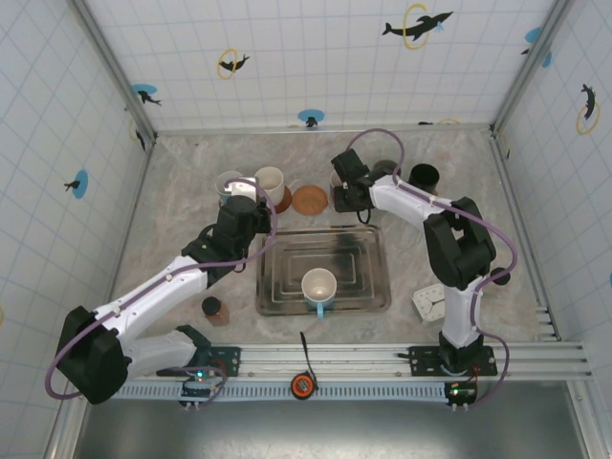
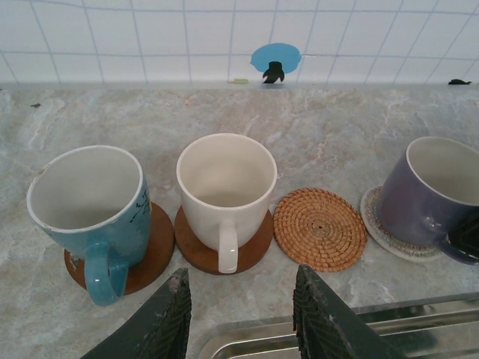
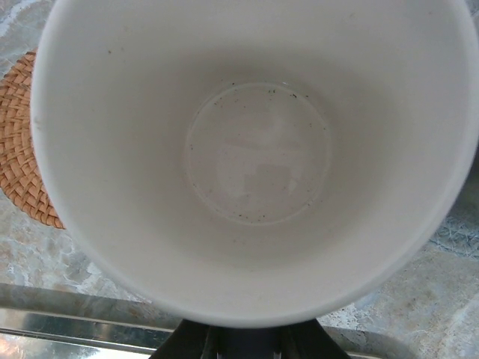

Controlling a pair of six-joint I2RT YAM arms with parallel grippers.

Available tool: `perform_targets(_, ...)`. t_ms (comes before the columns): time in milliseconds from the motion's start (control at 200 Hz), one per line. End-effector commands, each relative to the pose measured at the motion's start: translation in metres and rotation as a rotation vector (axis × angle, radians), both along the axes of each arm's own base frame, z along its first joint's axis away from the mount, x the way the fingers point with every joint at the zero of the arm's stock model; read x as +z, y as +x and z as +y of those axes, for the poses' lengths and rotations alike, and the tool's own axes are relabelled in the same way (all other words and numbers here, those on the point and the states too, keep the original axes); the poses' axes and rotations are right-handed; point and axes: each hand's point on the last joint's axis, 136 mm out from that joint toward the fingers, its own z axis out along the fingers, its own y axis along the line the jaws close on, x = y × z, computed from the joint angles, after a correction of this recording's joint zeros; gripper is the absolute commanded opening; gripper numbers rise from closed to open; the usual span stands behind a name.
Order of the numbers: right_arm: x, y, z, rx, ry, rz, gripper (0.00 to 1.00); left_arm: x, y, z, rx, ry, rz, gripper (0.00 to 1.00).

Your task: Place the cup by the coaster

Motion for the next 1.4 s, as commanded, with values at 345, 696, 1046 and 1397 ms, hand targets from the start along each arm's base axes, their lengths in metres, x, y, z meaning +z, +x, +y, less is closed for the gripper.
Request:
perform_targets(345,0.026,0.024,0.009,-0.009,0.045,-0.087,0.00,0.011,0.003,-0.001,0.000,0.018,-0.020,0.39)
perform_targets(696,0.022,0.023,0.006,-0.015,0.039,-0.077,0.00,0.012,0.002,0.001,0.003,0.018,-0.022,0.39)
perform_targets(1046,0.018,0.022,0.008,-0.016,0.051,-0.066,0.00,0.012,0.002,0.001,0.002,0.019,-0.023,0.38)
perform_targets(1397,0.012,0.021,0.007,-0.018,0.044,-0.053,0.00,0.012,0.002,0.001,0.003,0.022,-0.022,0.39)
